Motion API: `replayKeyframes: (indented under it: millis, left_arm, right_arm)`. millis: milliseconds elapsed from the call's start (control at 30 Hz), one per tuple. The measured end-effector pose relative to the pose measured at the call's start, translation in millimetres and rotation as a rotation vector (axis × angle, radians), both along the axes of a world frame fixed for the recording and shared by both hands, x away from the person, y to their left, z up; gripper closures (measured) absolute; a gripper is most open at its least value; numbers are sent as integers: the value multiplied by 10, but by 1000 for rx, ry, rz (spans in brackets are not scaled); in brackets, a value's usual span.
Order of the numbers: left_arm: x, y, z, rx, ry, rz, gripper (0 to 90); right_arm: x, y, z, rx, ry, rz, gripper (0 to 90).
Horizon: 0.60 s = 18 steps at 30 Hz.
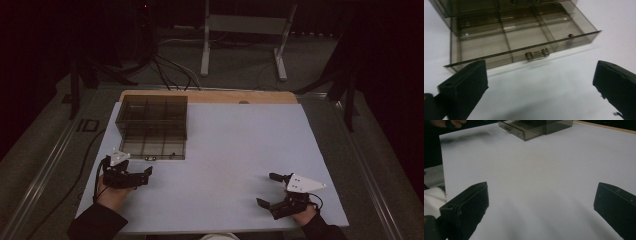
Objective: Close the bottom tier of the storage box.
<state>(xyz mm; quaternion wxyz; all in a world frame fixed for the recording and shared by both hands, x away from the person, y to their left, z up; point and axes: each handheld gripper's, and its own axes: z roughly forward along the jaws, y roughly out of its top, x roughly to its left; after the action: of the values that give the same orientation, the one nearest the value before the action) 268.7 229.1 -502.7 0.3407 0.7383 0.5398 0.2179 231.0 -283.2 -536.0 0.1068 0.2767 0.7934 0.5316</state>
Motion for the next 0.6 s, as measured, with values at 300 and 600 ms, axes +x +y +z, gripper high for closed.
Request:
replayKeyframes:
  millis: [300,600]
  left_arm:
    - [2,-45,-99,43,4,8,180]
    - [17,-75,-165,39,16,-39,341]
  right_arm:
    - [0,1,0,-1,1,5,0]
    - [0,8,-2,-4,1,3,0]
